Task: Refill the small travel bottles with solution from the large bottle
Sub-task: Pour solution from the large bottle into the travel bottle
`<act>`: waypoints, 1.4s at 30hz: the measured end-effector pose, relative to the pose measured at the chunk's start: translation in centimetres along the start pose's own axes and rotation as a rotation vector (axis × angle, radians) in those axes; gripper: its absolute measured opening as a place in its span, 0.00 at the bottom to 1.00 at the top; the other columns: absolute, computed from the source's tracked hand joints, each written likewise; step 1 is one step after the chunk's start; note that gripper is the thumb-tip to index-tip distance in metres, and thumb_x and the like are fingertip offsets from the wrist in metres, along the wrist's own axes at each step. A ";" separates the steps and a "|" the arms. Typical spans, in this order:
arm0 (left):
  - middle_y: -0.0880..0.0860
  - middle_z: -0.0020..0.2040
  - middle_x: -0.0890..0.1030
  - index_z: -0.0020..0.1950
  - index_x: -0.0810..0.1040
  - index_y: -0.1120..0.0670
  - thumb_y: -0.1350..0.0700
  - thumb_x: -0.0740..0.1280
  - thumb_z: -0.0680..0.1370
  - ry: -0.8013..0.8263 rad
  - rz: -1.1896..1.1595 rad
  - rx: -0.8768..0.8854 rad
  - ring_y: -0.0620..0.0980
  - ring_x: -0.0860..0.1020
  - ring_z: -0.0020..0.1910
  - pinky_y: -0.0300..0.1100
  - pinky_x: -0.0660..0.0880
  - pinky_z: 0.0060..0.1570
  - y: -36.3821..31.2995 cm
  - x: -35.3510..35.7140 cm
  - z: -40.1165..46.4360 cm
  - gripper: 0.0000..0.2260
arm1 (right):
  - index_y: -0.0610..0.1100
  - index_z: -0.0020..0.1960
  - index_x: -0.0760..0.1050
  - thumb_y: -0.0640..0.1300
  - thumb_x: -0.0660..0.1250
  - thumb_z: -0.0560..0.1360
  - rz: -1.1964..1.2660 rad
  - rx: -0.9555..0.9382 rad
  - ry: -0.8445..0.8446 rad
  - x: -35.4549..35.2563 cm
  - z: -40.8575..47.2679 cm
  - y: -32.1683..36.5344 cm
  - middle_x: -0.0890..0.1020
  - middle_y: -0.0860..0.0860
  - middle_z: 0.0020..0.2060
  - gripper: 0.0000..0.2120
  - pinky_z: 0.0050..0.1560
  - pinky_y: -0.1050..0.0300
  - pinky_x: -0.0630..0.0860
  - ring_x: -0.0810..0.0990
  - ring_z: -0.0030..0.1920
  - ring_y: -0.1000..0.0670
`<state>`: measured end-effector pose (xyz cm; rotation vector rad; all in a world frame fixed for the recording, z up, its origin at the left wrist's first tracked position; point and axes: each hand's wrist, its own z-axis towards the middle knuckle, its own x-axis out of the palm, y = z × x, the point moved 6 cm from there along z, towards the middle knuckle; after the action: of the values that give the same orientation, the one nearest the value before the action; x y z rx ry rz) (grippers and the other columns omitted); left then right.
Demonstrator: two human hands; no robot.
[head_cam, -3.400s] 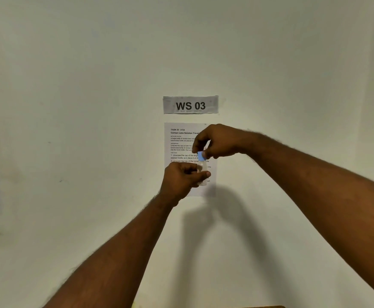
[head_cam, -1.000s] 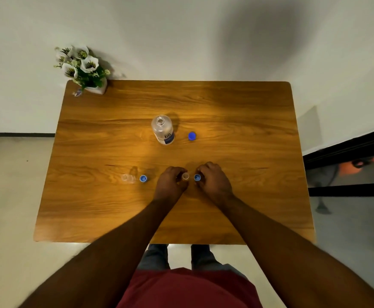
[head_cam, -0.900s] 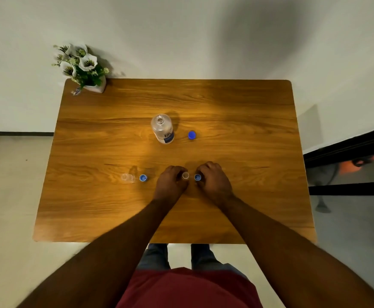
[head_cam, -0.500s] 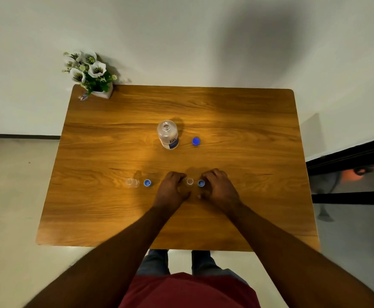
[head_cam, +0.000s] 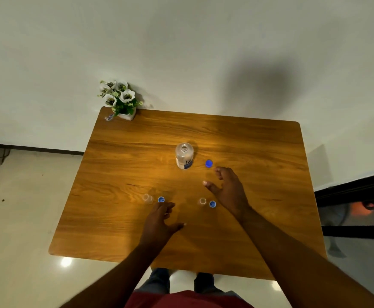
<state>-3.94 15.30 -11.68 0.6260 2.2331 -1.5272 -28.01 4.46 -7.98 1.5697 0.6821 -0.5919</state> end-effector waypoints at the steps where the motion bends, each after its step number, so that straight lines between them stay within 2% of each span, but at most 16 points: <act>1: 0.45 0.62 0.77 0.69 0.77 0.51 0.49 0.83 0.68 -0.008 -0.006 -0.007 0.46 0.79 0.57 0.33 0.75 0.53 0.3 -0.3 -0.2 0.32 | 0.47 0.68 0.72 0.62 0.73 0.71 0.034 -0.002 -0.003 0.4 0.6 0.8 0.77 0.50 0.64 0.31 0.56 0.53 0.78 0.76 0.62 0.52; 4: 0.40 0.58 0.76 0.67 0.77 0.48 0.49 0.83 0.67 -0.032 -0.032 -0.024 0.44 0.79 0.54 0.30 0.73 0.50 1.3 -1.0 -0.6 0.30 | 0.46 0.73 0.68 0.57 0.78 0.69 0.136 0.006 0.016 2.0 2.3 2.6 0.75 0.49 0.68 0.38 0.58 0.49 0.79 0.75 0.64 0.51; 7: 0.33 0.56 0.74 0.63 0.75 0.42 0.48 0.83 0.67 -0.052 -0.044 -0.026 0.36 0.77 0.52 0.27 0.74 0.46 2.1 -1.6 -0.9 0.28 | 0.46 0.77 0.63 0.55 0.81 0.66 0.195 0.034 0.055 3.9 4.0 3.7 0.72 0.48 0.72 0.46 0.60 0.52 0.77 0.74 0.66 0.50; 10: 0.33 0.56 0.74 0.63 0.77 0.44 0.48 0.83 0.68 -0.069 -0.055 -0.038 0.35 0.77 0.53 0.27 0.75 0.45 3.2 -2.0 -1.0 0.27 | 0.44 0.77 0.62 0.51 0.83 0.63 0.243 0.045 0.064 5.6 5.8 4.5 0.72 0.47 0.73 0.49 0.62 0.51 0.77 0.74 0.68 0.47; 16: 0.35 0.55 0.76 0.62 0.79 0.47 0.48 0.83 0.68 -0.102 -0.064 -0.076 0.37 0.78 0.52 0.30 0.75 0.48 5.1 -2.8 -1.0 0.25 | 0.42 0.74 0.66 0.45 0.84 0.62 0.320 0.040 0.034 7.5 8.0 4.9 0.75 0.46 0.69 0.46 0.63 0.55 0.76 0.75 0.66 0.47; 19: 0.37 0.54 0.76 0.62 0.80 0.49 0.49 0.83 0.68 -0.117 -0.059 -0.080 0.38 0.78 0.52 0.31 0.75 0.49 5.7 -3.1 -1.0 0.24 | 0.43 0.71 0.69 0.44 0.84 0.62 0.336 0.033 0.017 7.9 8.6 5.0 0.77 0.47 0.64 0.42 0.58 0.62 0.73 0.76 0.62 0.49; 24: 0.41 0.54 0.77 0.61 0.81 0.52 0.50 0.83 0.69 -0.120 -0.045 -0.096 0.40 0.79 0.51 0.30 0.75 0.49 5.9 -3.4 -0.8 0.24 | 0.43 0.66 0.73 0.43 0.83 0.63 0.316 0.028 0.001 7.9 8.8 4.8 0.79 0.53 0.55 0.35 0.45 0.79 0.68 0.79 0.54 0.51; 28: 0.42 0.54 0.78 0.60 0.81 0.51 0.49 0.82 0.69 -0.110 -0.024 -0.133 0.40 0.78 0.51 0.27 0.72 0.46 6.1 -3.8 -0.4 0.22 | 0.45 0.66 0.73 0.45 0.83 0.64 0.293 0.012 0.004 7.5 8.4 5.0 0.78 0.56 0.55 0.34 0.44 0.81 0.68 0.78 0.53 0.54; 31: 0.44 0.53 0.79 0.57 0.81 0.49 0.49 0.82 0.70 -0.141 -0.025 -0.169 0.38 0.78 0.49 0.26 0.71 0.45 6.1 -4.4 -0.2 0.19 | 0.46 0.66 0.73 0.46 0.83 0.64 0.280 0.000 0.003 6.9 7.8 5.1 0.78 0.57 0.54 0.34 0.46 0.78 0.70 0.78 0.54 0.54; 34: 0.45 0.51 0.80 0.55 0.80 0.50 0.50 0.81 0.70 -0.216 -0.048 -0.238 0.45 0.80 0.51 0.36 0.74 0.47 6.4 -5.4 0.3 0.18 | 0.49 0.65 0.73 0.48 0.83 0.63 0.240 -0.018 0.012 6.0 7.1 5.4 0.79 0.58 0.54 0.34 0.46 0.72 0.71 0.79 0.53 0.54; 37: 0.48 0.51 0.80 0.54 0.79 0.51 0.50 0.82 0.69 -0.303 -0.048 -0.281 0.50 0.80 0.51 0.46 0.78 0.51 6.5 -6.4 1.2 0.19 | 0.51 0.66 0.72 0.49 0.83 0.63 0.214 -0.030 0.009 5.1 6.5 5.4 0.78 0.59 0.54 0.35 0.45 0.73 0.70 0.79 0.53 0.56; 42: 0.52 0.62 0.78 0.70 0.76 0.55 0.54 0.83 0.68 -0.287 -0.098 -0.249 0.51 0.78 0.60 0.50 0.79 0.60 6.2 -6.7 3.2 0.32 | 0.54 0.65 0.72 0.51 0.83 0.62 0.188 -0.009 0.020 4.6 5.7 5.0 0.78 0.60 0.53 0.35 0.46 0.70 0.72 0.79 0.51 0.56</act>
<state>5.26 13.22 -14.10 0.2118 2.2057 -1.2611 -21.09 -1.17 -8.42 1.6124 0.5435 -0.4333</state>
